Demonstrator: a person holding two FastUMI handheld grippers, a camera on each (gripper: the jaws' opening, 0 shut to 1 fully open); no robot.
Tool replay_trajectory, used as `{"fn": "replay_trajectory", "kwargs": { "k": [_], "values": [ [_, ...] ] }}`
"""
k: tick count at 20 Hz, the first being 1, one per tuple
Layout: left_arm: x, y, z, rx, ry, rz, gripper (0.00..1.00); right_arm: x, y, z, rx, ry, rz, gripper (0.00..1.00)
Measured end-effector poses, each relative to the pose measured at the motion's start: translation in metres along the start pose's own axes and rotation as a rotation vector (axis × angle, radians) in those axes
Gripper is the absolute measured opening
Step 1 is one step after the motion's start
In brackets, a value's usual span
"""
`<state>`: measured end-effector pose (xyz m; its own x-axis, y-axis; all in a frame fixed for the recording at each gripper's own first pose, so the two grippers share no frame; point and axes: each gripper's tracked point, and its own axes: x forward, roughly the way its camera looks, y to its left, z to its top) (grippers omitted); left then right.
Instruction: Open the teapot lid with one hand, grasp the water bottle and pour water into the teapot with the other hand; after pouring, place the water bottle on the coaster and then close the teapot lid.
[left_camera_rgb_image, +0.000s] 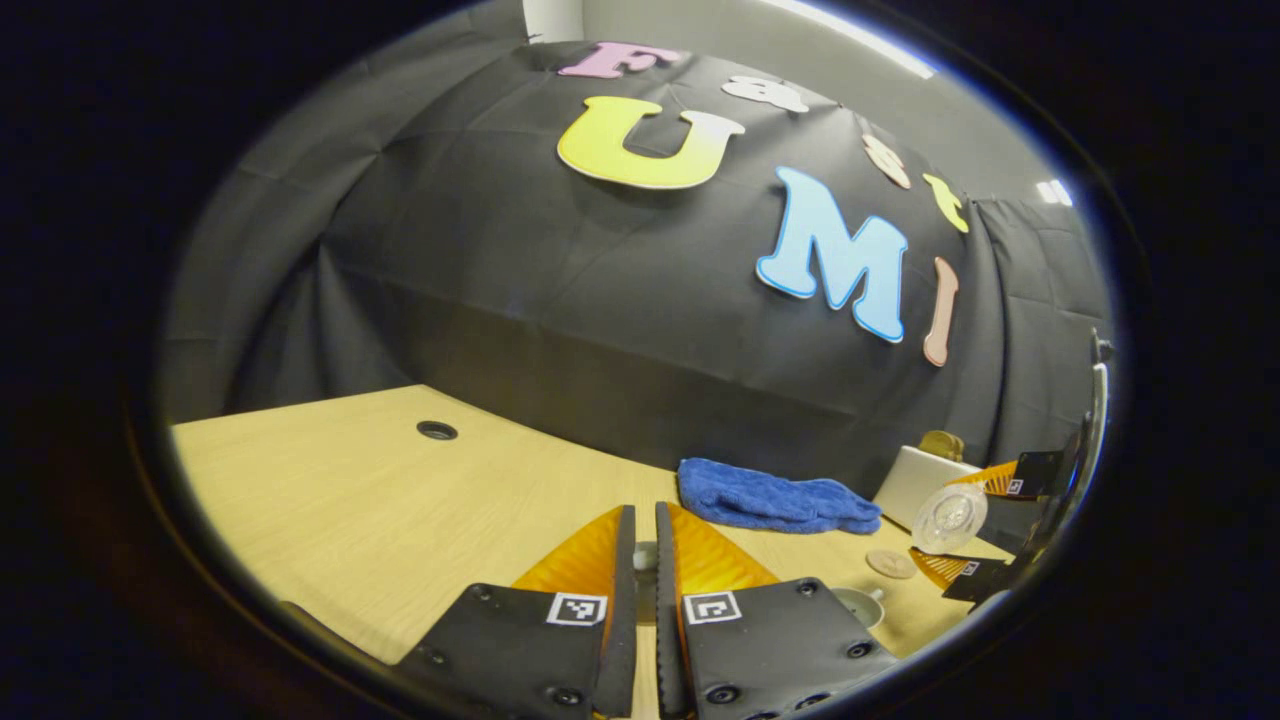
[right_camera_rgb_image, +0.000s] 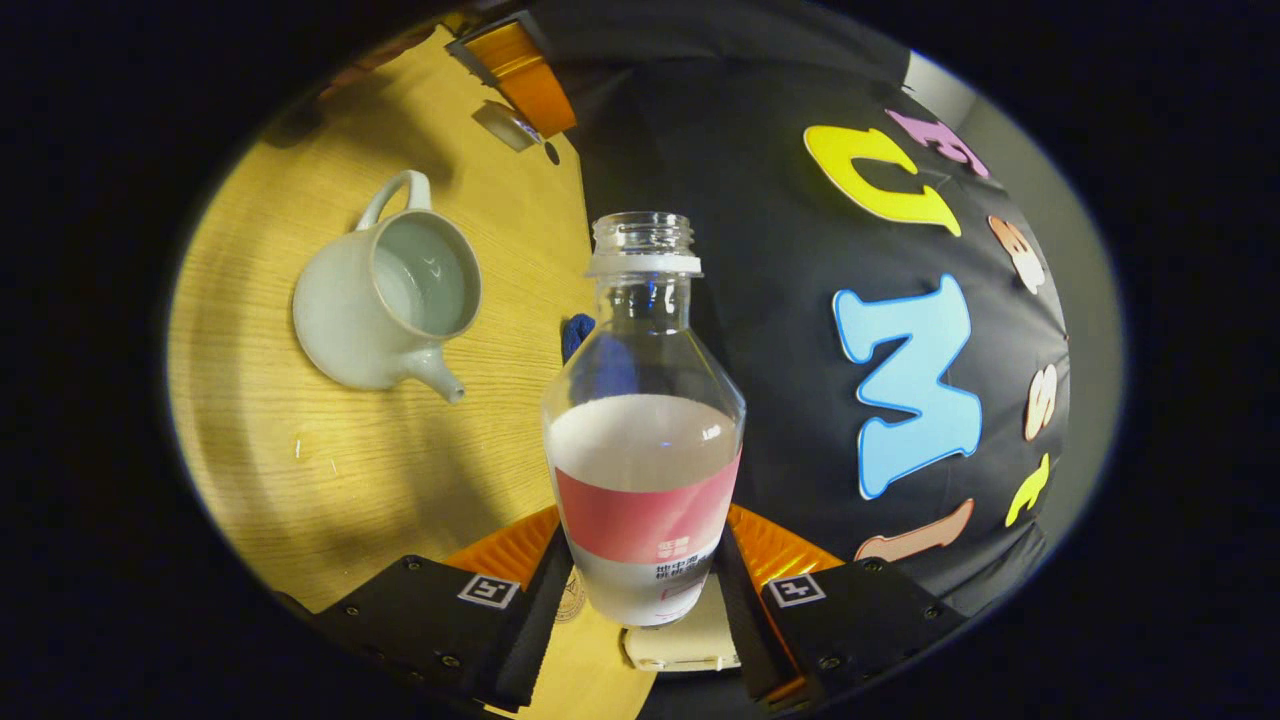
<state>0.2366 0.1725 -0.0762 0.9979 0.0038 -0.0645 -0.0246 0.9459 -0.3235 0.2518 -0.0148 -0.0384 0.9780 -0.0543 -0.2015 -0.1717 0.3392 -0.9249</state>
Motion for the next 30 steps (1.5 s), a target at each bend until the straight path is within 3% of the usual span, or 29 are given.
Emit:
{"fn": "replay_trajectory", "kwargs": {
  "k": [6, 9, 11, 17, 20, 24, 30],
  "values": [
    [0.002, -0.002, 0.000, 0.014, -0.001, -0.003, 0.17, 0.001, -0.003, -0.023, 0.280, 0.053, 0.054, 0.75],
    [0.001, -0.003, -0.001, 0.023, 0.000, -0.005, 0.14, 0.001, -0.007, -0.032, 0.471, 0.061, 0.074, 0.75],
    [0.000, -0.005, -0.001, 0.033, 0.000, -0.007, 0.17, 0.007, -0.009, -0.038, 0.597, 0.066, 0.091, 0.75],
    [0.002, -0.010, -0.003, 0.073, 0.005, -0.015, 0.17, 0.028, -0.021, -0.056, 0.921, 0.070, 0.058, 0.75],
    [0.002, -0.012, -0.002, 0.080, 0.006, -0.017, 0.17, 0.040, -0.023, -0.065, 1.032, 0.065, 0.026, 0.75],
    [0.001, -0.011, -0.001, 0.077, 0.002, -0.018, 0.16, 0.057, -0.016, -0.075, 1.184, 0.077, 0.038, 0.75],
    [0.003, -0.011, -0.002, 0.081, 0.004, -0.018, 0.14, 0.070, -0.014, -0.087, 1.247, 0.092, 0.020, 0.76]
  ]
}}
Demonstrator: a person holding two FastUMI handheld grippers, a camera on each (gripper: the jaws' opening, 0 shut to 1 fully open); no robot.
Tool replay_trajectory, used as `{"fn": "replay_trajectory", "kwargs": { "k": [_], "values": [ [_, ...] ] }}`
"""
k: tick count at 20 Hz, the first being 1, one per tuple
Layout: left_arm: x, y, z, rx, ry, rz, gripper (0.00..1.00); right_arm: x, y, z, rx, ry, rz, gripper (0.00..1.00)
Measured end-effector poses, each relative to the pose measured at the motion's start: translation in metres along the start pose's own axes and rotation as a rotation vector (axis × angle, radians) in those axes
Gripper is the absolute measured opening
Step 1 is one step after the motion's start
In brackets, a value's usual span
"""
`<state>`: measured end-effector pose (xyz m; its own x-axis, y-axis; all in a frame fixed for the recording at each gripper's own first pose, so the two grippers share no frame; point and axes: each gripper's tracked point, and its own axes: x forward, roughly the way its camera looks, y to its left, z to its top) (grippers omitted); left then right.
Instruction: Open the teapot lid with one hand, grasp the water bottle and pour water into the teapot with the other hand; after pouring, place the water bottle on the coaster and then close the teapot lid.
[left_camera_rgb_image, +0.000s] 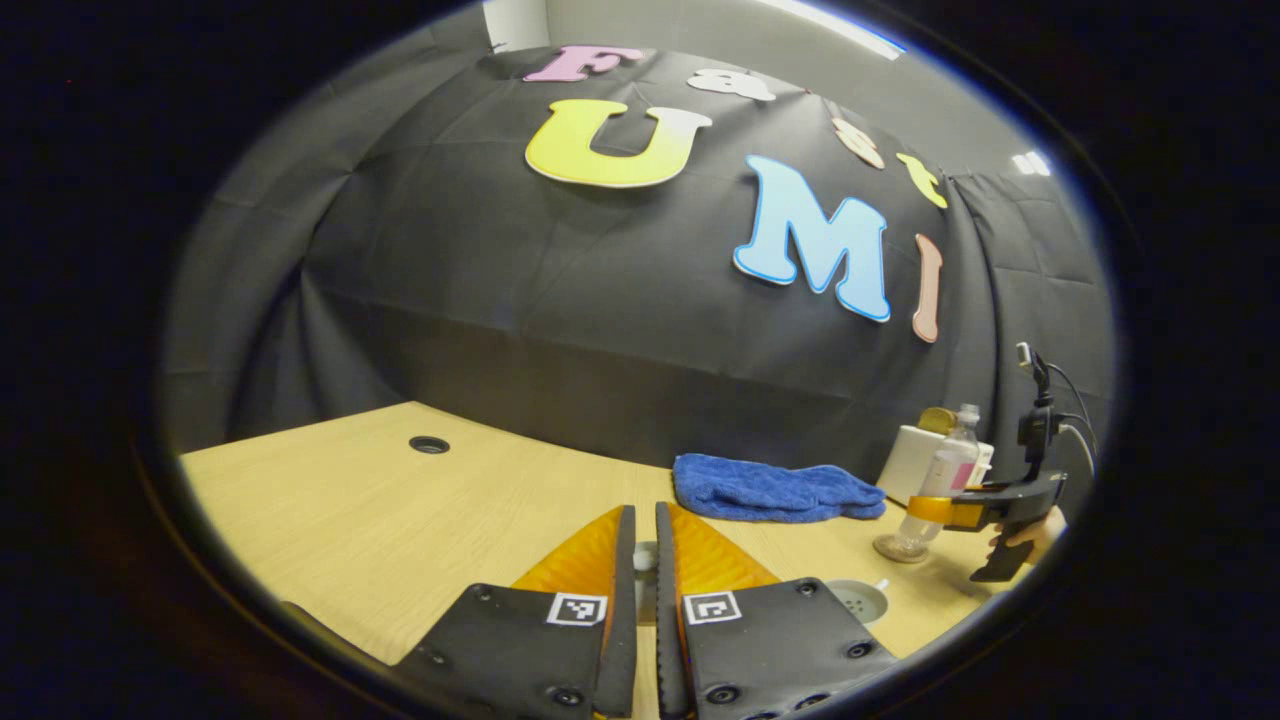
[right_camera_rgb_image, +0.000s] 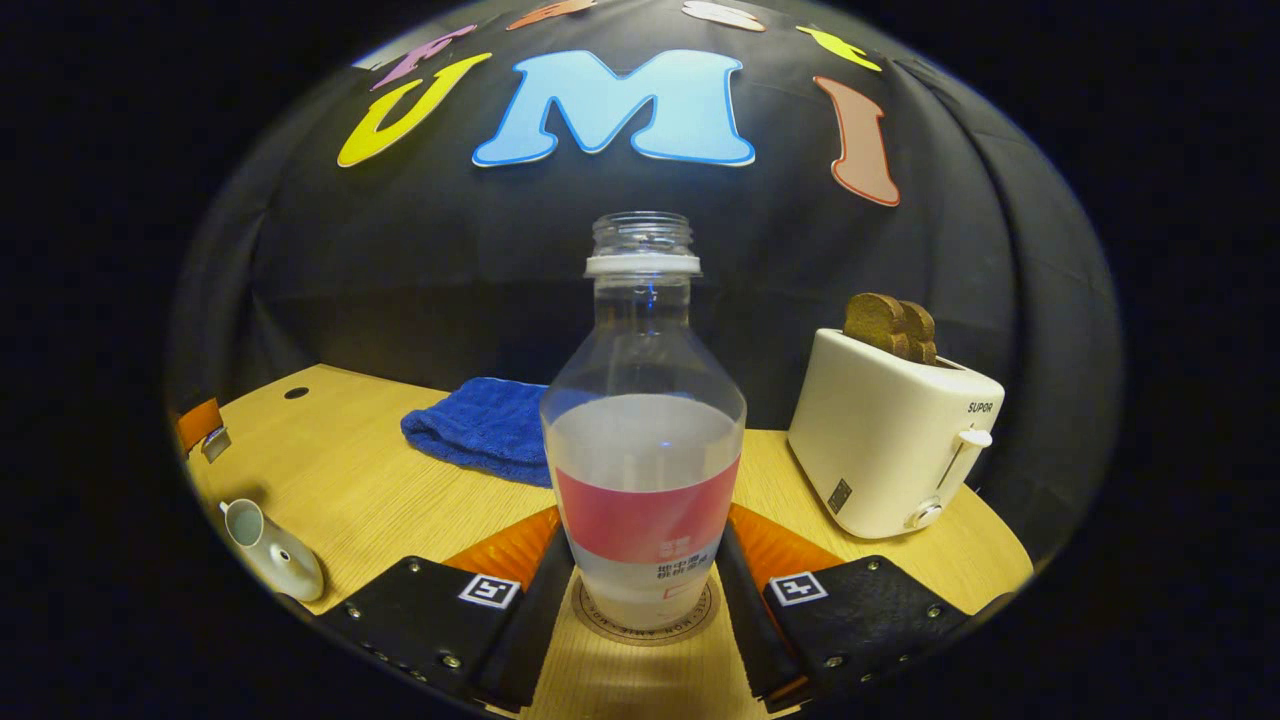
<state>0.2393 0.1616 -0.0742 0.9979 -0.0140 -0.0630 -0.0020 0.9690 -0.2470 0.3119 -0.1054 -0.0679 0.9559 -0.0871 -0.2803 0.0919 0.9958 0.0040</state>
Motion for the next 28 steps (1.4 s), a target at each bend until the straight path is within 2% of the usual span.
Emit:
{"fn": "replay_trajectory", "kwargs": {
  "k": [1, 3, 4, 5, 7, 11, 12, 13, 20, 26, 28],
  "values": [
    [0.000, 0.000, 0.000, 0.000, 0.000, -0.001, 0.11, 0.002, -0.001, -0.002, 0.007, 0.005, -0.002, 0.76],
    [0.000, 0.000, 0.002, -0.003, -0.002, -0.001, 0.14, 0.007, -0.002, -0.008, 0.009, 0.013, -0.010, 0.77],
    [0.000, 0.000, 0.001, -0.004, -0.003, -0.002, 0.11, 0.007, -0.002, -0.006, 0.013, 0.001, -0.011, 0.77],
    [0.001, 0.000, 0.001, -0.004, -0.004, -0.002, 0.17, 0.008, -0.003, -0.007, 0.019, 0.003, -0.016, 0.77],
    [0.001, 0.000, 0.000, -0.001, -0.002, -0.002, 0.17, 0.008, -0.002, -0.005, 0.031, 0.001, -0.016, 0.78],
    [0.001, 0.000, 0.000, 0.002, -0.001, -0.002, 0.11, 0.007, -0.001, -0.003, 0.027, -0.008, -0.001, 0.78],
    [0.001, 0.000, 0.001, 0.002, -0.001, -0.002, 0.18, 0.003, 0.000, 0.002, 0.023, -0.011, -0.006, 0.82],
    [0.000, 0.000, 0.000, 0.002, -0.001, -0.001, 0.18, 0.004, -0.002, 0.002, 0.016, -0.020, -0.013, 1.00],
    [0.000, 0.000, 0.000, 0.004, 0.000, 0.001, 0.17, -0.014, -0.001, 0.037, 0.042, -0.096, -0.023, 0.99],
    [-0.002, -0.002, 0.003, -0.011, -0.014, 0.002, 0.17, -0.049, -0.003, 0.063, 0.058, -0.164, -0.040, 0.99],
    [-0.002, -0.003, 0.003, -0.024, -0.016, -0.002, 0.14, -0.064, -0.006, 0.068, 0.058, -0.190, -0.050, 0.99]
  ]
}}
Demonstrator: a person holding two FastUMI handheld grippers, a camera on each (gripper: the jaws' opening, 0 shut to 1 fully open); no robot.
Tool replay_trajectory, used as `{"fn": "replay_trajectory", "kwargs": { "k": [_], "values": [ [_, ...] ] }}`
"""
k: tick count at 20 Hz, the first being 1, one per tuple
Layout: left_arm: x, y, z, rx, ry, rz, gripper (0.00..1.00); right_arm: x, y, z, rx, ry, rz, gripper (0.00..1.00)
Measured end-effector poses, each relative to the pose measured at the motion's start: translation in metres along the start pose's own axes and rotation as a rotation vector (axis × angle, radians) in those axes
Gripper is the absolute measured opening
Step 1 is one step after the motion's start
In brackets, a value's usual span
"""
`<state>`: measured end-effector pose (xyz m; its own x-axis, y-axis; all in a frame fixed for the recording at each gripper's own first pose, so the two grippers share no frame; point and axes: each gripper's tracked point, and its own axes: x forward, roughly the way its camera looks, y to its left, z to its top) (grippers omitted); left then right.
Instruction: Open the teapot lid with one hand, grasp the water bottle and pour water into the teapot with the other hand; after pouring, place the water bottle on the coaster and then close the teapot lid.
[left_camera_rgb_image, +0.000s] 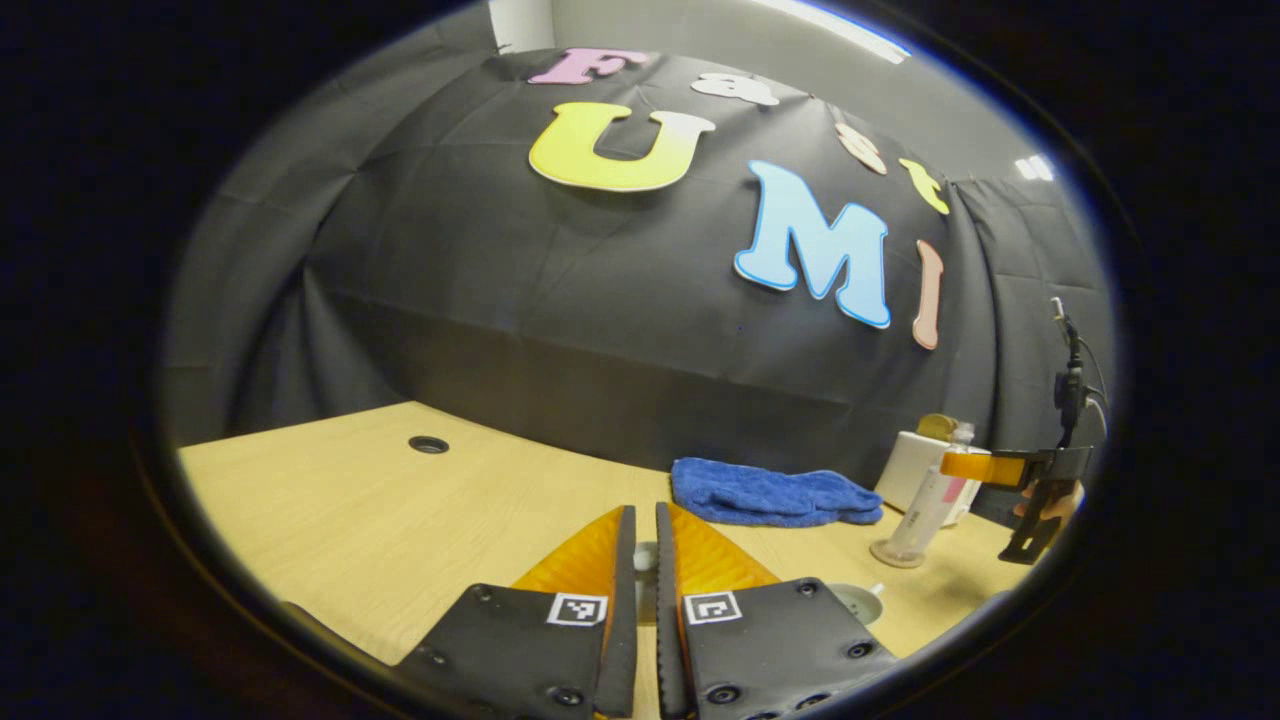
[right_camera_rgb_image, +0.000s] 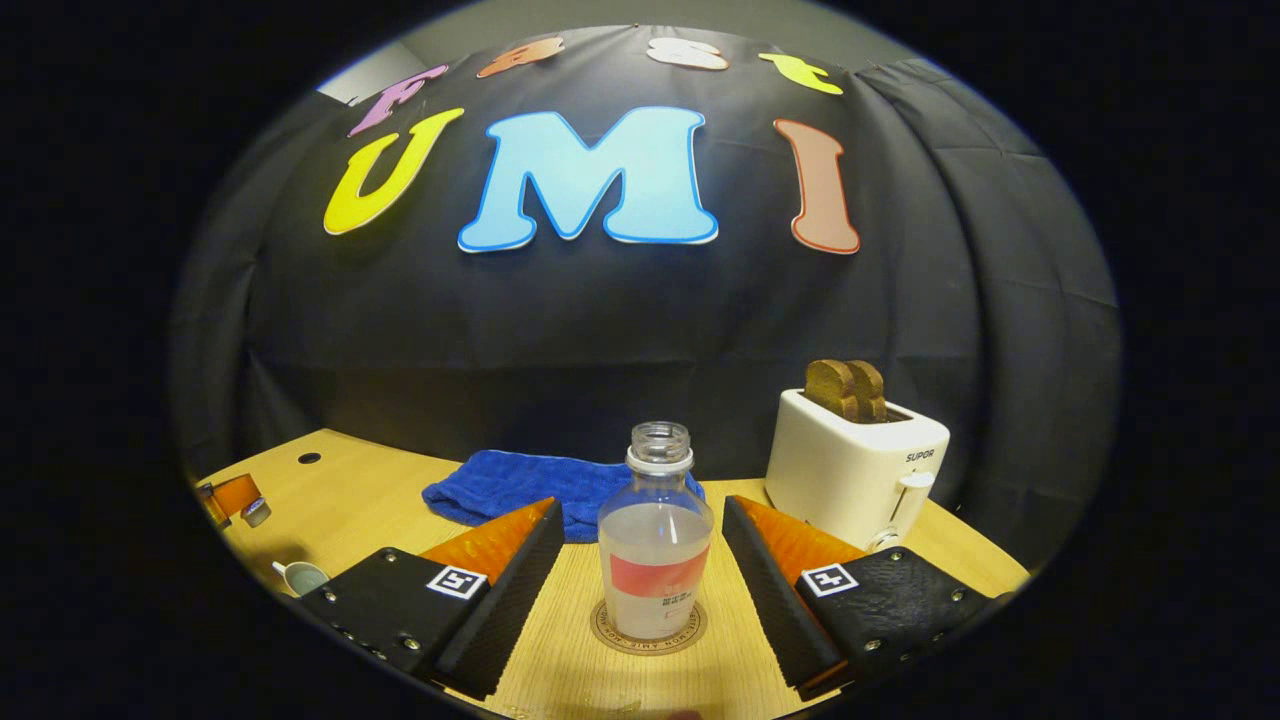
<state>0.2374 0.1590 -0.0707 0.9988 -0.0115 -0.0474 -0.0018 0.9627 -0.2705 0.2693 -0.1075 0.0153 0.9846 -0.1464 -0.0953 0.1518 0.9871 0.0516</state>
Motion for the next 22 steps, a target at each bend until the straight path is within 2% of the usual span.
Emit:
{"fn": "replay_trajectory", "kwargs": {
  "k": [3, 6, 7, 10, 13, 14, 15, 17, 18, 21, 22],
  "values": [
    [-0.005, -0.005, 0.010, 0.022, -0.030, -0.001, 0.17, -0.026, -0.004, 0.005, -0.007, -0.028, -0.018, 0.99],
    [-0.010, -0.026, 0.017, 0.001, -0.051, -0.054, 0.14, -0.057, 0.001, -0.004, -0.018, -0.050, -0.008, 0.98],
    [-0.011, -0.035, 0.015, 0.006, -0.050, -0.072, 0.18, -0.066, 0.004, -0.008, -0.026, -0.053, -0.004, 0.98],
    [-0.012, -0.063, 0.008, 0.054, -0.029, -0.121, 0.17, -0.088, 0.012, -0.028, -0.064, -0.042, 0.017, 0.98],
    [-0.017, -0.092, 0.007, 0.114, -0.033, -0.164, 0.14, -0.102, 0.013, -0.048, -0.070, -0.010, 0.001, 0.98],
    [-0.019, -0.100, 0.009, 0.130, -0.037, -0.175, 0.17, -0.105, 0.010, -0.055, -0.065, 0.009, -0.011, 0.98],
    [-0.021, -0.107, 0.008, 0.141, -0.038, -0.187, 0.14, -0.109, 0.009, -0.061, -0.054, 0.032, -0.013, 0.99],
    [-0.023, -0.118, 0.003, 0.162, -0.027, -0.202, 0.17, -0.117, 0.013, -0.069, -0.006, 0.053, 0.007, 0.99],
    [-0.022, -0.120, -0.001, 0.172, -0.019, -0.206, 0.14, -0.119, 0.014, -0.070, 0.021, 0.049, 0.020, 0.99],
    [-0.020, -0.126, -0.016, 0.188, 0.019, -0.204, 0.14, -0.122, 0.009, -0.066, 0.054, 0.037, 0.028, 0.98],
    [-0.019, -0.129, -0.020, 0.193, 0.029, -0.205, 0.17, -0.123, 0.004, -0.063, 0.049, 0.023, 0.012, 0.98]
  ]
}}
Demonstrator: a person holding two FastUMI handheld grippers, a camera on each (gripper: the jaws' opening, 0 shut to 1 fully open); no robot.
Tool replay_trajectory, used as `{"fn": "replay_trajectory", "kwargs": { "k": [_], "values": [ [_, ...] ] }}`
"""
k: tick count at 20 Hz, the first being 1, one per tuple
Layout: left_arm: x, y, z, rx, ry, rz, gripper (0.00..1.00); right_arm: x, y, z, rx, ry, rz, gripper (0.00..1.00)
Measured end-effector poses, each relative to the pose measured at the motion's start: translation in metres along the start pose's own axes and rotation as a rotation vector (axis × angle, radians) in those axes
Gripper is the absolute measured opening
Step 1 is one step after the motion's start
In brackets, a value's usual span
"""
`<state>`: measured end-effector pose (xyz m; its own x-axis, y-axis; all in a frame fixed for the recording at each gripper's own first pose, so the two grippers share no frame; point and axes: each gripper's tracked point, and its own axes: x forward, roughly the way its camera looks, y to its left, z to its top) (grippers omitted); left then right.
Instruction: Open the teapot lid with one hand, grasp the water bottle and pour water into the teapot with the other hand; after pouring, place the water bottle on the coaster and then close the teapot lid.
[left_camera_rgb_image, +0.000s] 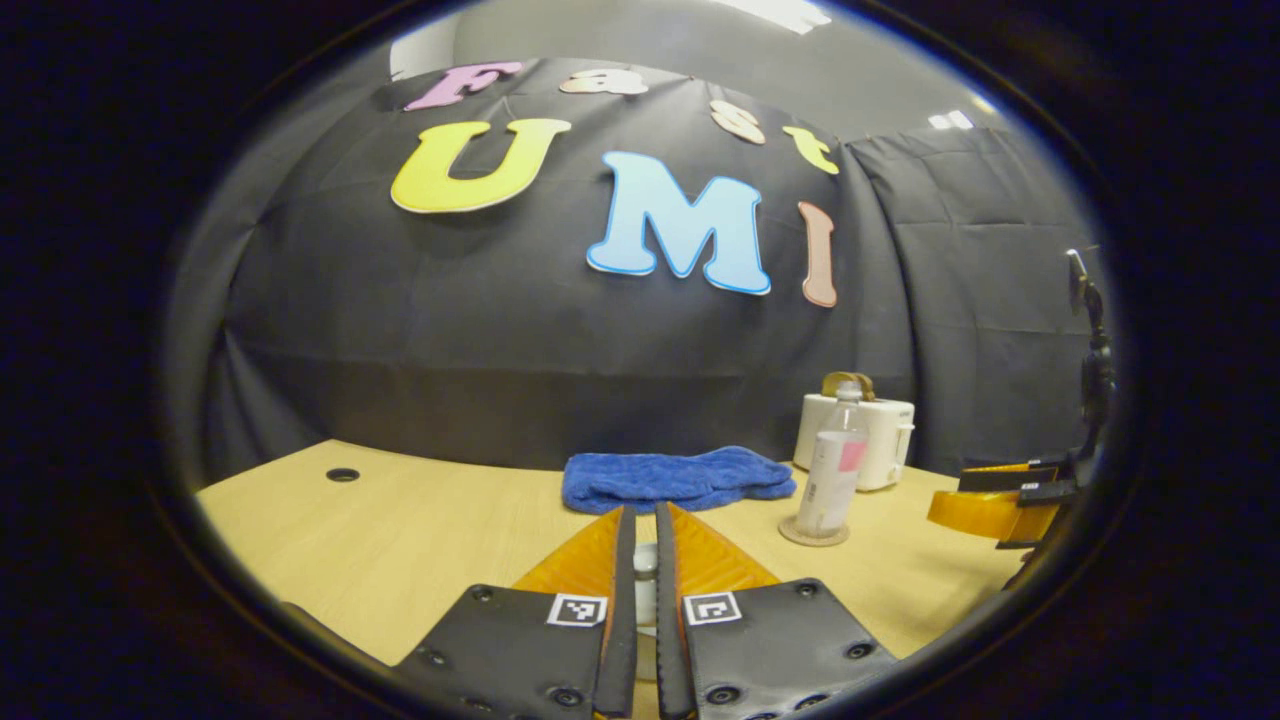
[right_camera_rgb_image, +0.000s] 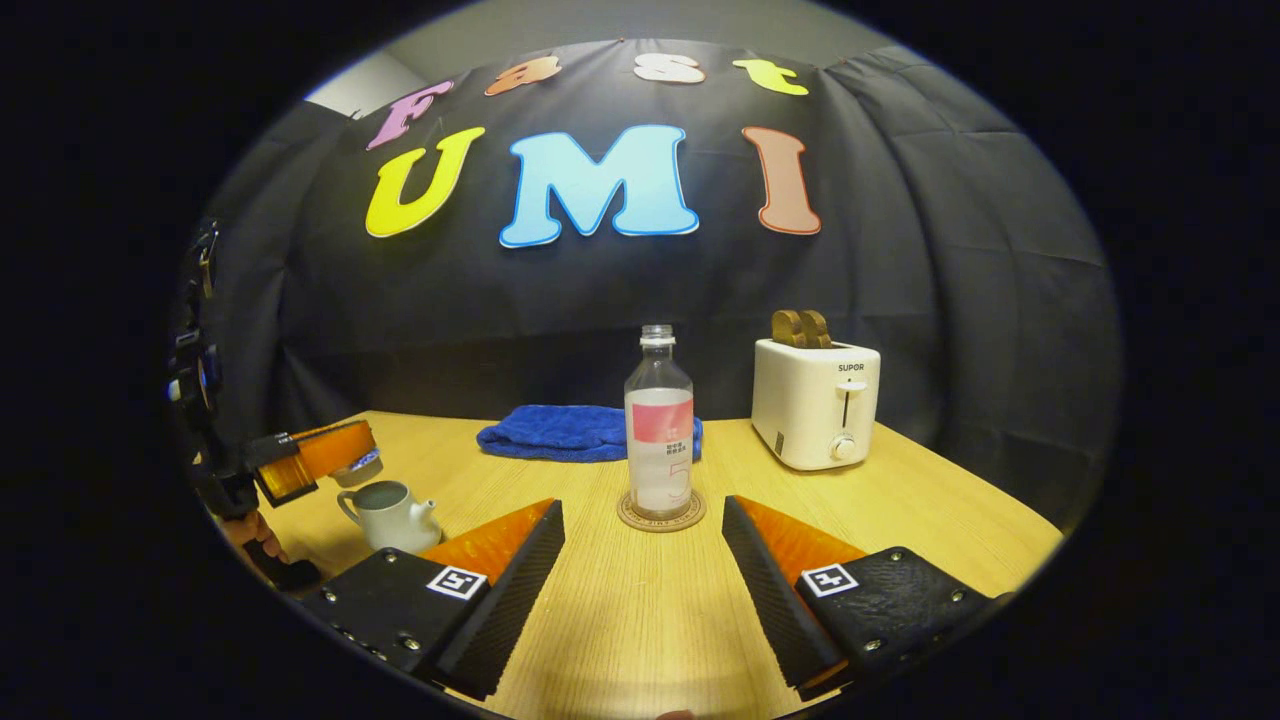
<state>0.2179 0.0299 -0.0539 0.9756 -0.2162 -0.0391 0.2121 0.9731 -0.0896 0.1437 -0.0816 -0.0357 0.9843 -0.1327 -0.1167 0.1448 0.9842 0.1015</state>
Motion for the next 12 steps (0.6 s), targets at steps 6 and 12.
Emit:
{"fn": "replay_trajectory", "kwargs": {
  "k": [6, 12],
  "values": [
    [0.010, -0.012, -0.016, 0.054, 0.038, -0.003, 0.11, -0.002, 0.008, 0.001, -0.026, -0.017, 0.007, 0.98],
    [0.010, -0.011, -0.018, 0.124, 0.044, 0.026, 0.17, -0.003, 0.020, -0.003, -0.047, -0.002, 0.037, 0.98]
  ]
}}
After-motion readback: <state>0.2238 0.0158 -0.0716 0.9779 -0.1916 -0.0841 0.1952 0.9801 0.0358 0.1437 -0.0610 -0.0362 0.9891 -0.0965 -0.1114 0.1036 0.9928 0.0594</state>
